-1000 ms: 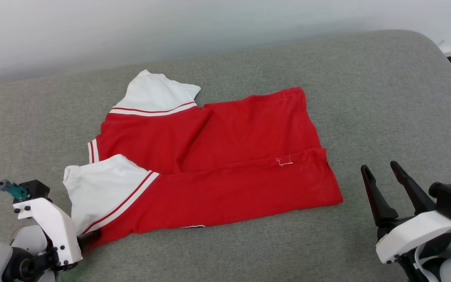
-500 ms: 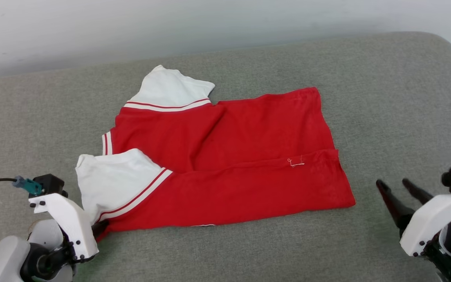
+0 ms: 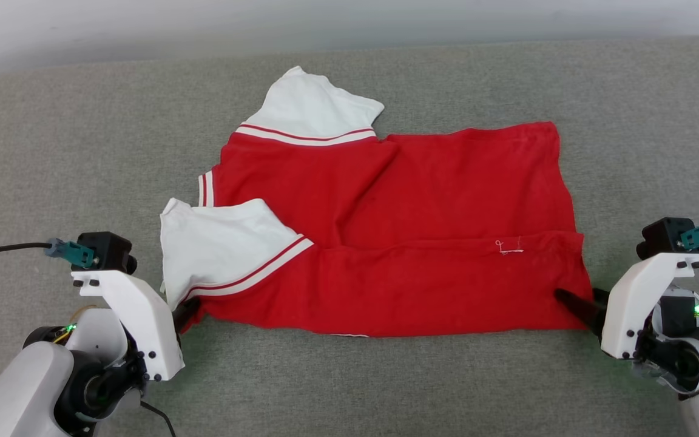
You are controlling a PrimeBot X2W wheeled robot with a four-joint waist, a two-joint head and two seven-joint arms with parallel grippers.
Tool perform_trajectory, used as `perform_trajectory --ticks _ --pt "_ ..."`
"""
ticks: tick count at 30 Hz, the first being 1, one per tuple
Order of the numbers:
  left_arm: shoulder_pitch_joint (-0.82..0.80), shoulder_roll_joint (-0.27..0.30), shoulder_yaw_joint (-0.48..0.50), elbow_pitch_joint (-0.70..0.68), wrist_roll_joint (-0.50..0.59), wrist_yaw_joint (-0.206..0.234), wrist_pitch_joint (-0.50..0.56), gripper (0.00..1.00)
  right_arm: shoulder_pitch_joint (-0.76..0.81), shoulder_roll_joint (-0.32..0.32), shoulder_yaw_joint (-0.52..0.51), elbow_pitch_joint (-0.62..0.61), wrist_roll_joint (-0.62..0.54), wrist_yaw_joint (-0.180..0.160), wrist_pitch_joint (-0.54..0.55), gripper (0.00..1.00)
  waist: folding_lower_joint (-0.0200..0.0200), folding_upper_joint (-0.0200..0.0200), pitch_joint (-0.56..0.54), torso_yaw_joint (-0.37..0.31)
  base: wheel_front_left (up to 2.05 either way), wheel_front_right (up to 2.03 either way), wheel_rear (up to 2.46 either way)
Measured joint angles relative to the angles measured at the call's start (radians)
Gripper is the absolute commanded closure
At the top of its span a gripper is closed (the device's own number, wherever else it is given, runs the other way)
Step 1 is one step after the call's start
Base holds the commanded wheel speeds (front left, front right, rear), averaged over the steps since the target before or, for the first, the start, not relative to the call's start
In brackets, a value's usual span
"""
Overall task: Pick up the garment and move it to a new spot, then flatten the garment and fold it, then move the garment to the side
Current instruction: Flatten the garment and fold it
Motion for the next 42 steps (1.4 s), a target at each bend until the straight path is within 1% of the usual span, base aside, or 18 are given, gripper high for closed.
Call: perform_trajectory --ticks 1,2,3,4,11,16,21,25,29,33,36,37,38,39,40,41,42 --pt "0.0 -0.001 -0.002 -0.005 0.002 0.001 -0.002 1.0 -0.01 0.002 0.004 0.013 0.003 0.0 0.009 0.0 0.0 0.0 0.005 0.006 0.0 0.0 0.0" --pt "-0.001 -0.003 -0.004 -0.009 0.005 0.003 -0.002 1.0 -0.017 0.002 0.006 0.029 0.009 0.0 0.023 0.35 0.0 0.0 0.01 0.011 0.0 0.0 0.0" --pt "-0.001 -0.003 -0.004 -0.013 0.006 0.004 -0.003 1.0 -0.026 0.001 0.004 0.041 0.02 0.0 0.032 0.86 0.0 0.0 0.013 0.016 0.0 0.0 0.0" --pt "-0.001 -0.003 -0.005 -0.016 0.006 0.006 -0.005 1.0 -0.03 -0.001 0.004 0.047 0.027 0.0 0.036 1.0 0.0 0.0 0.016 0.019 0.0 0.0 0.0" --pt "0.009 -0.002 -0.009 -0.025 0.007 0.008 -0.008 1.0 -0.045 -0.018 0.039 0.057 0.053 0.0 0.049 1.0 0.0 0.0 -0.002 0.017 0.0 0.0 0.0" --pt "0.01 -0.001 -0.009 -0.037 0.014 0.011 -0.02 1.0 -0.043 -0.037 0.064 0.035 0.054 0.0 0.039 1.0 0.0 0.0 -0.031 0.014 0.0 0.0 0.0" --pt "0.043 0.004 -0.008 -0.057 0.014 0.018 -0.031 1.0 -0.035 -0.056 0.083 -0.015 0.053 0.0 0.031 1.0 0.0 0.0 -0.081 0.011 0.0 0.0 0.0" --pt "0.097 0.009 -0.006 -0.079 0.009 0.035 -0.04 1.0 0.007 -0.06 0.088 -0.047 0.049 0.0 0.031 1.0 0.0 0.0 -0.139 0.009 0.0 0.0 0.0" --pt "0.174 0.029 -0.004 -0.109 -0.002 0.057 -0.04 1.0 0.073 -0.058 0.082 -0.085 0.046 0.0 0.043 1.0 0.0 0.0 -0.201 0.009 0.0 0.0 0.0" --pt "0.255 0.05 -0.007 -0.128 -0.019 0.076 -0.024 1.0 0.155 -0.053 0.046 -0.114 0.041 0.0 0.061 1.0 -0.0001 0.0 -0.246 0.01 0.0 0.0 0.0" --pt "0.3 0.055 -0.015 -0.124 -0.038 0.078 -0.014 1.0 0.217 -0.031 0.008 -0.113 0.034 0.0 0.058 1.0 -0.0002 0.0 -0.257 0.015 0.0 0.0 0.0" --pt "0.305 0.05 -0.02 -0.12 -0.039 0.077 -0.015 1.0 0.232 -0.019 -0.004 -0.106 0.033 0.0 0.056 0.8 -0.0002 0.0 -0.256 0.017 0.0 0.0 0.0" --pt "0.307 0.039 -0.025 -0.114 -0.04 0.071 -0.017 1.0 0.248 -0.004 -0.013 -0.098 0.034 0.0 0.044 0.36 -0.0002 0.0 -0.253 0.017 0.0 0.0 0.0" --pt "0.307 0.026 -0.03 -0.104 -0.04 0.067 -0.025 0.87 0.262 0.01 -0.021 -0.09 0.032 0.0 0.024 0.0 -0.0002 0.0 -0.25 0.018 0.0 0.0 0.0" --pt "0.305 0.018 -0.037 -0.09 -0.039 0.061 -0.027 0.25 0.273 0.019 -0.024 -0.084 0.029 0.0 0.006 0.0 -0.0001 0.0 -0.247 0.019 0.0 0.0 0.0" --pt "0.302 0.011 -0.04 -0.075 -0.039 0.056 -0.03 0.0 0.281 0.023 -0.025 -0.084 0.03 0.0 -0.014 0.0 -0.0002 0.0 -0.244 0.019 0.0 0.0 0.0" --pt "0.297 0.001 -0.04 -0.064 -0.039 0.05 -0.041 0.0 0.284 0.026 -0.024 -0.087 0.031 0.0 -0.04 0.0 -0.0001 0.0 -0.24 0.017 0.0 0.0 0.0"
